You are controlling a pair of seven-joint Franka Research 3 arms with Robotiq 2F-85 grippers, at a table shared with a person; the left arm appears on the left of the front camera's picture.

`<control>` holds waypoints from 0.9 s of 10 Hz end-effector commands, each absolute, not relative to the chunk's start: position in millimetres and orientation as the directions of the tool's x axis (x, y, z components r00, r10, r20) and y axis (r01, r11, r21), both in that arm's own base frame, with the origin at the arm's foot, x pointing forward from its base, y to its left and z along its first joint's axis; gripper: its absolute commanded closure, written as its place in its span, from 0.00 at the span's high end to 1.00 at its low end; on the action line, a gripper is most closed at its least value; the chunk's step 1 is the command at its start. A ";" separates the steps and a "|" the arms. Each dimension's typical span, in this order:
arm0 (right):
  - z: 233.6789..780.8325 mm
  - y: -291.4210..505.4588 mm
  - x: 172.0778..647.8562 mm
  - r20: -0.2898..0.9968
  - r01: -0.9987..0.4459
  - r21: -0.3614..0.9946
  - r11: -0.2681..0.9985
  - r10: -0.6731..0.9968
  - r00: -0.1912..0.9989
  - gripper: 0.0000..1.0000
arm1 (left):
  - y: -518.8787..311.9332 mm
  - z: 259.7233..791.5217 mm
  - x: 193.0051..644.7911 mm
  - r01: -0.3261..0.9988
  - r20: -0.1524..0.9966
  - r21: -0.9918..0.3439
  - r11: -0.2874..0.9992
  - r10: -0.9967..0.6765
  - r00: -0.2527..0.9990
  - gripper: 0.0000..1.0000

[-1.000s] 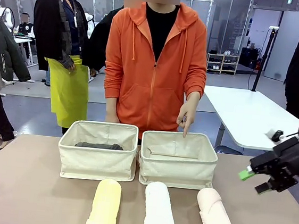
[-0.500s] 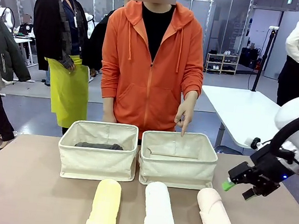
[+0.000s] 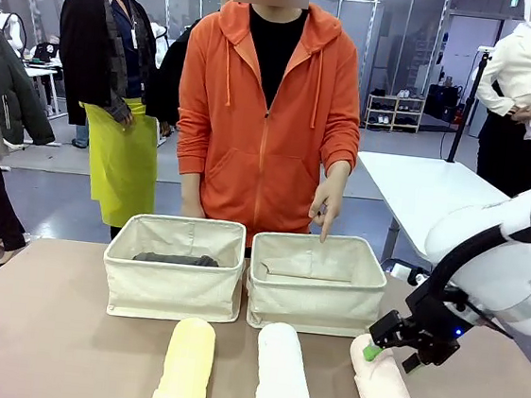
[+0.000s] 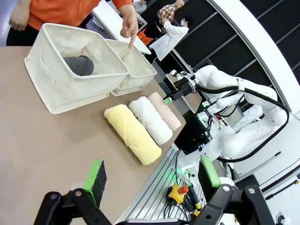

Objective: Divide the towels into two baskets.
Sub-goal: Pick up one hotel-folded towel from the bottom of the table and place it in the Fabric basket indicated by the person.

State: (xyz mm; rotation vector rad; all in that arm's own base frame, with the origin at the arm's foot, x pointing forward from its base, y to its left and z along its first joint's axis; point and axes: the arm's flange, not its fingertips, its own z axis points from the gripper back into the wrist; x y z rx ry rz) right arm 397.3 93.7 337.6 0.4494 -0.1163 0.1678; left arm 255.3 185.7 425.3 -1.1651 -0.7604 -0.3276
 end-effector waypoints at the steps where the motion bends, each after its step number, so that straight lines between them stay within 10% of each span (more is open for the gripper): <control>1: 316.1 101.0 348.0 0.121 -0.159 0.392 0.906 0.121 0.985 1.00 | 187.8 428.8 254.7 0.613 0.699 -0.697 0.372 0.162 0.696 1.00; 4: 308.9 110.2 340.1 0.103 -0.199 0.385 0.901 0.172 0.980 1.00 | 187.8 428.8 254.7 0.613 0.699 -0.697 0.372 0.162 0.696 1.00; 9: 306.6 110.3 337.9 0.098 -0.217 0.358 0.908 0.194 0.976 0.44 | 187.8 428.8 254.7 0.613 0.699 -0.697 0.372 0.162 0.696 1.00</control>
